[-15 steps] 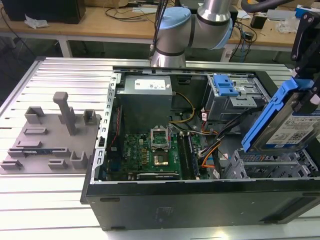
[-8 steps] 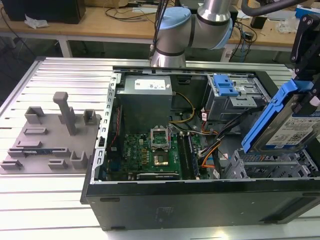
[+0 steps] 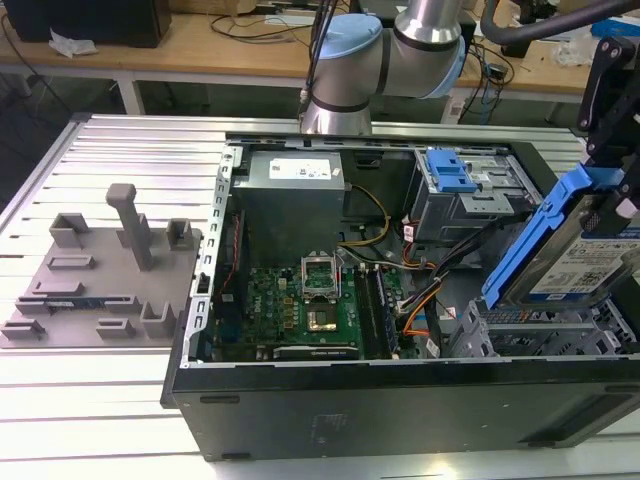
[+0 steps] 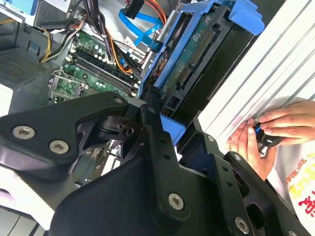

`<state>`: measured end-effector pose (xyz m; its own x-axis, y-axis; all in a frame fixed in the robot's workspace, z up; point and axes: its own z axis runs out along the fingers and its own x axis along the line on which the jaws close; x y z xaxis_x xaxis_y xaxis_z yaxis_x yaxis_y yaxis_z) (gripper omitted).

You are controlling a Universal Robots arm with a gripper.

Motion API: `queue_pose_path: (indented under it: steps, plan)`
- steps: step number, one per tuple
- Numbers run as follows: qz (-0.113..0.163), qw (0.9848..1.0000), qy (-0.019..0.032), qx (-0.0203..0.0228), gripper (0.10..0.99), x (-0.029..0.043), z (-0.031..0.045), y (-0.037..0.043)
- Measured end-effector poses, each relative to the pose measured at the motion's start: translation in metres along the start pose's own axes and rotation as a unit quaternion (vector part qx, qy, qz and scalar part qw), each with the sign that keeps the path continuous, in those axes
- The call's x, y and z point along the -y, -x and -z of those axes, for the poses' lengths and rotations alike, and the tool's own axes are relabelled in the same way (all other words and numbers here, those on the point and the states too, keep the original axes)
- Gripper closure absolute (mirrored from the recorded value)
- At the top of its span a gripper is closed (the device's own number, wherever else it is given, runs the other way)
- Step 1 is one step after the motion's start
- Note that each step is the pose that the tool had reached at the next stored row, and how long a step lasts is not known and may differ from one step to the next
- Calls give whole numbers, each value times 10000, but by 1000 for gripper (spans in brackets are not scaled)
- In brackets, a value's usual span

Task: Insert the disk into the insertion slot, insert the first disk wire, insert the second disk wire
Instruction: 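Insert the disk into the insertion slot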

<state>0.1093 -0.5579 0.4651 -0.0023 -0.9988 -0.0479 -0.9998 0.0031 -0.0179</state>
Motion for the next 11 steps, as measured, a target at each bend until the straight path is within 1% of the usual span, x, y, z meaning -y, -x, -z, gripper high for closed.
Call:
queue_pose_path:
  steps: [3,9,11]
  plan:
    - [0,10000,2,0,718,2,-31,-2]
    - [0,10000,9,0,718,13,-68,-3]
    - [-1,10000,9,0,718,16,-94,-5]
